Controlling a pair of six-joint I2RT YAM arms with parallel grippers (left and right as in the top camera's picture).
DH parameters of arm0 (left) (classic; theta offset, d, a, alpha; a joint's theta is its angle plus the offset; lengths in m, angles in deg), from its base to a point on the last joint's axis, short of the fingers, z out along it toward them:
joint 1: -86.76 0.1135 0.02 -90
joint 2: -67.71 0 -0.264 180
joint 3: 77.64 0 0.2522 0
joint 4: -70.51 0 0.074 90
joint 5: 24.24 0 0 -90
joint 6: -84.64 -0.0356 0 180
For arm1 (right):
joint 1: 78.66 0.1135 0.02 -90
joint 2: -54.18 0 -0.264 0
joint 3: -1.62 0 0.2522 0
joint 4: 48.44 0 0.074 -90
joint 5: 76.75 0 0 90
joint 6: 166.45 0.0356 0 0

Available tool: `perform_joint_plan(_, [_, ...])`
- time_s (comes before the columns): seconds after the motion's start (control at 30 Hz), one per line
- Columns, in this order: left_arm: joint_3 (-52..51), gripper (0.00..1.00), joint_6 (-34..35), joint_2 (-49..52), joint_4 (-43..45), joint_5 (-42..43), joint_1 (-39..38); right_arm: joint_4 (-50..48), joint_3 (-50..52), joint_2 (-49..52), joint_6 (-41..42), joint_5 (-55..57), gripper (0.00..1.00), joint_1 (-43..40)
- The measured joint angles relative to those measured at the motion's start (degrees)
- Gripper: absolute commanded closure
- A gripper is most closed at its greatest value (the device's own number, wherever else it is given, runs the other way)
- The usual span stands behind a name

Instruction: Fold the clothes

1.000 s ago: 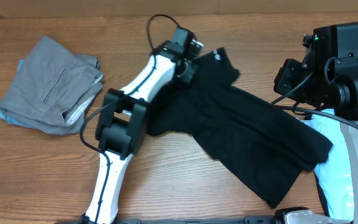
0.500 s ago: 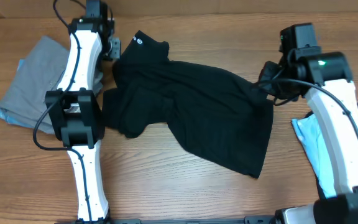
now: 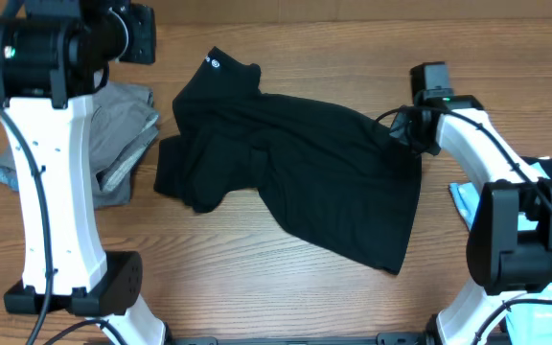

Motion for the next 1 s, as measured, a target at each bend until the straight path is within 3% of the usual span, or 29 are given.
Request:
perform_joint_plan(0.27, [0.0,0.68,0.0,-0.2,-5.8,0.2,-0.7,-4.5,-0.2,7.4,1.4,-10.5,0.94,-2.7])
perform_joint_plan(0.43, [0.0,0.63,0.3,-0.2,-6.0,0.2,-0.7,-17.3,-1.1,10.7,2.3,-11.3,0.96,-3.1])
perform_joint_plan(0.57, [0.0,0.59,0.4,-0.2,-6.2,0.2,-0.7,-21.6,-2.4,12.5,3.1,-11.6,0.96,-5.8])
perform_joint_plan(0.77, [0.0,0.54,0.4,-0.2,-7.4,0.2,-0.7,-20.2,-7.2,14.7,3.7,-10.5,0.96,-13.8])
perform_joint_plan(0.87, [0.0,0.49,0.5,-0.2,-8.2,0.2,-0.7,-16.5,-11.4,15.0,3.0,-10.7,0.81,-18.0])
perform_joint_plan(1.0, [0.0,0.44,0.4,-0.2,-8.8,0.3,-0.7,-9.0,-18.4,15.0,-1.2,-16.3,0.71,-20.2])
